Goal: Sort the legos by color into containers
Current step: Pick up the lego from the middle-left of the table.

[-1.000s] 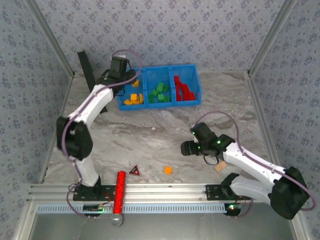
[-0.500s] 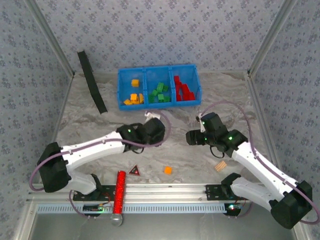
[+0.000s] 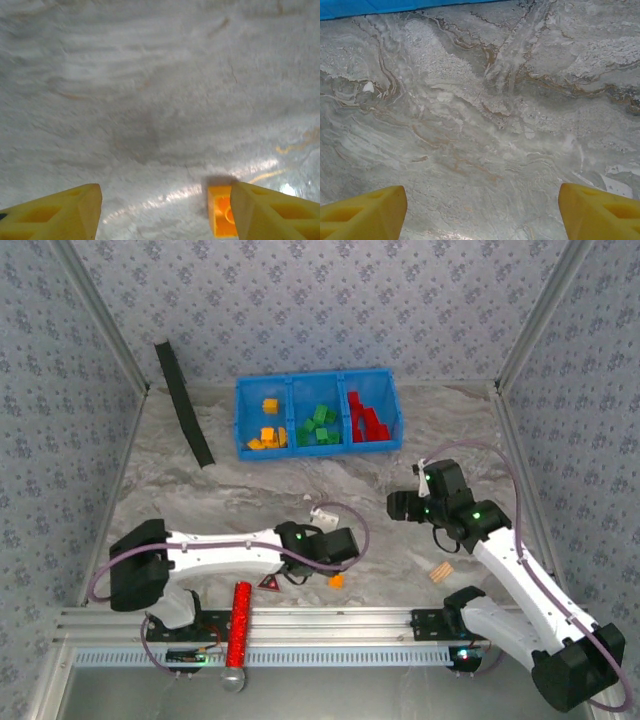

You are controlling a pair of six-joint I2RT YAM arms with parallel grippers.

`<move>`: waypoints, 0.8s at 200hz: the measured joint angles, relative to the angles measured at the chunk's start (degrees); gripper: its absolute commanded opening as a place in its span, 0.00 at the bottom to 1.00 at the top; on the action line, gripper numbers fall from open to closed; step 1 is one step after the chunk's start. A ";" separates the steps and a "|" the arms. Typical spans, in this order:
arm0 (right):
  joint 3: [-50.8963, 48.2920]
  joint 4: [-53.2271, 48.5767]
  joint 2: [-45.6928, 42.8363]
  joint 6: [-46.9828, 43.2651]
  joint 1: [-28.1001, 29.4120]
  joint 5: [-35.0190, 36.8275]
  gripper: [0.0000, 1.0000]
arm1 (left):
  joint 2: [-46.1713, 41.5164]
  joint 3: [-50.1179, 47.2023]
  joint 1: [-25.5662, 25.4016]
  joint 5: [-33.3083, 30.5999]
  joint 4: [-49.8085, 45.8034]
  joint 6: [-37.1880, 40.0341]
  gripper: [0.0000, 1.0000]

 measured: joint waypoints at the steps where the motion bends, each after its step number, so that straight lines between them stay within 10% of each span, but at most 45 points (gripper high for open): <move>1: 0.00 0.00 0.00 -0.04 -0.07 -0.02 0.81 | 0.17 0.09 -0.13 0.22 -0.09 -0.22 0.69; 160: 0.98 2.34 1.27 -4.13 -4.98 -2.86 0.83 | 9.77 2.89 -5.51 9.31 3.08 -5.55 0.69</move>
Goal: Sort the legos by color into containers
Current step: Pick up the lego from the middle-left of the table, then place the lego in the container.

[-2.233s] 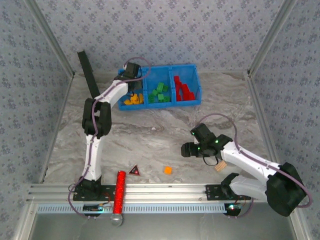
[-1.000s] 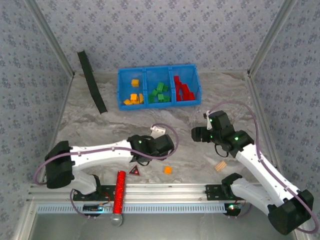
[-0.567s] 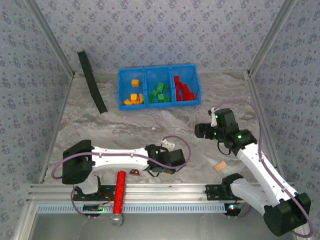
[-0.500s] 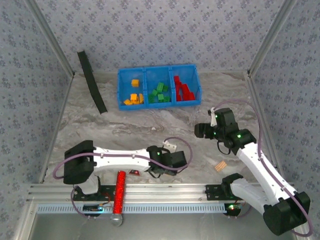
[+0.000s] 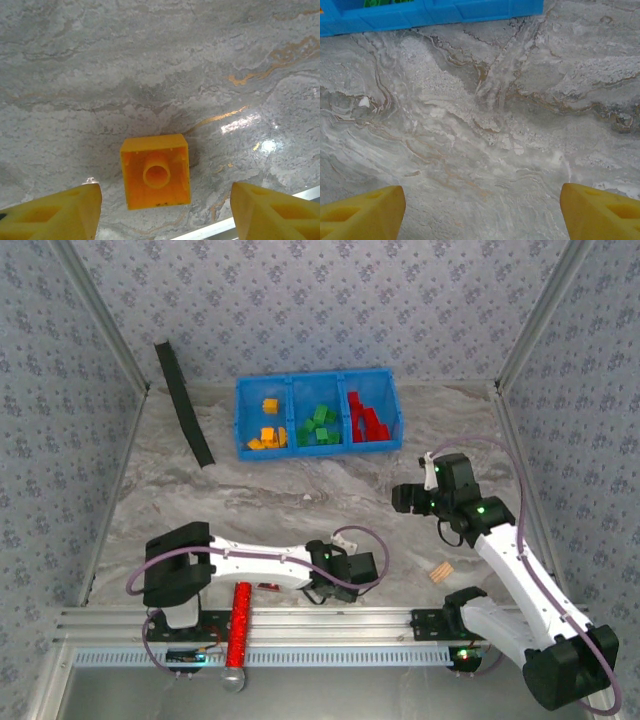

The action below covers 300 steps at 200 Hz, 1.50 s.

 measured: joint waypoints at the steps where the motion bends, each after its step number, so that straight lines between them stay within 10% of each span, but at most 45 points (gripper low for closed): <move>1: 0.02 0.00 0.02 -0.02 0.00 0.00 0.83 | 0.09 0.00 0.00 0.00 0.04 0.07 0.69; 208: 0.96 0.90 0.63 -1.11 -0.72 -1.07 0.86 | 3.98 1.62 6.08 0.76 -0.22 6.05 0.35; 300: -1.14 4.22 1.57 -0.81 -1.38 -1.07 0.87 | -10.99 15.10 41.88 -12.48 2.67 31.21 0.35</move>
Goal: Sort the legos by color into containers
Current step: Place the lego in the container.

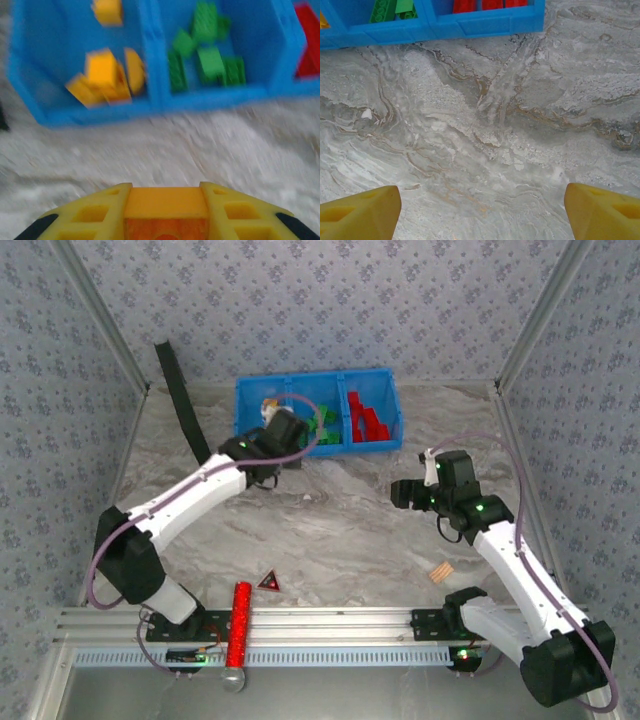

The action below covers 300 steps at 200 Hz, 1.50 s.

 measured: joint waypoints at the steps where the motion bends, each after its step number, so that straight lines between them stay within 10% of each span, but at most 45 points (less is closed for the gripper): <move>1: -0.04 0.04 0.04 0.00 0.00 0.00 0.86 | 0.02 0.13 0.24 -0.04 0.17 0.17 0.35; 72: 0.13 2.45 6.34 -1.27 0.00 -1.70 1.00 | 21.16 16.17 17.25 3.43 10.60 5.90 0.34; 142: 1.33 5.99 12.04 -4.20 -0.42 -5.99 1.00 | 43.32 35.69 18.99 7.10 8.17 6.34 0.34; 300: 1.46 13.49 19.30 -7.13 -1.53 -17.40 1.00 | 45.83 35.50 19.93 8.81 9.25 3.56 0.46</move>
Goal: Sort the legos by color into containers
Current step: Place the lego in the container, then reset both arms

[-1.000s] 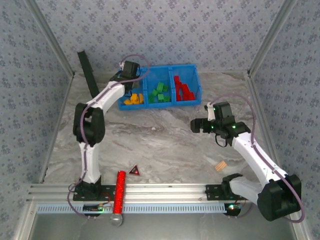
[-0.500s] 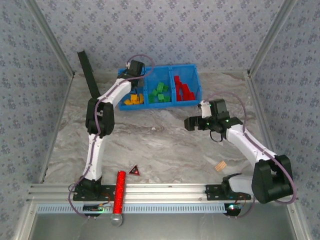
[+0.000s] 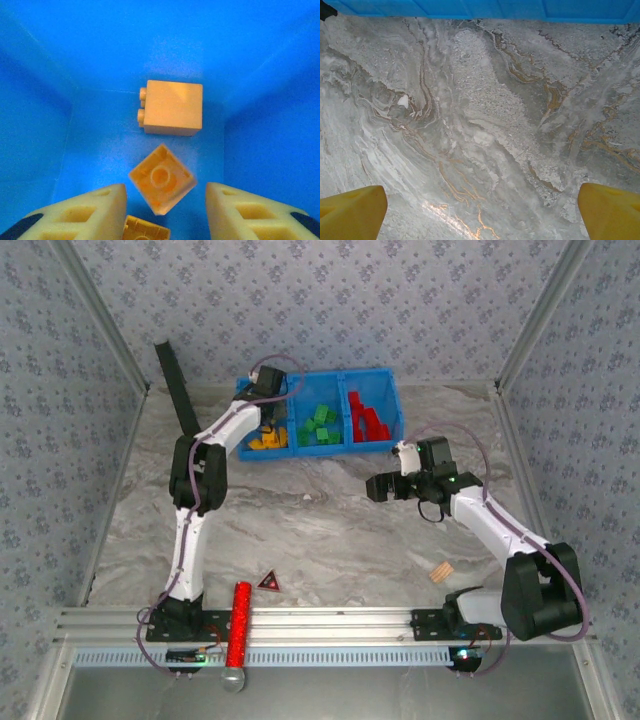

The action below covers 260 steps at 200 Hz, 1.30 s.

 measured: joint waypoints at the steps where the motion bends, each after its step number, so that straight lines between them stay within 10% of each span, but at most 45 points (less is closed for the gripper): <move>1: 0.00 -0.04 0.00 -0.02 0.00 0.00 1.00 | -0.04 -0.11 0.00 0.00 0.11 0.00 0.46; 79: 1.55 -1.33 -0.02 -0.04 0.42 0.44 1.00 | -6.03 -8.35 0.09 0.48 2.89 2.71 0.49; 141: 3.45 -2.08 -0.04 -0.48 1.53 3.02 1.00 | -29.16 -20.59 0.09 2.12 11.21 9.99 0.61; 195: -1.36 4.33 -8.22 1.84 0.20 19.32 1.00 | -54.40 -51.36 4.68 1.36 24.61 18.32 0.79; 260: -8.68 12.76 -10.62 3.98 -4.57 35.23 1.00 | -59.65 -81.83 18.84 6.01 39.71 22.45 0.89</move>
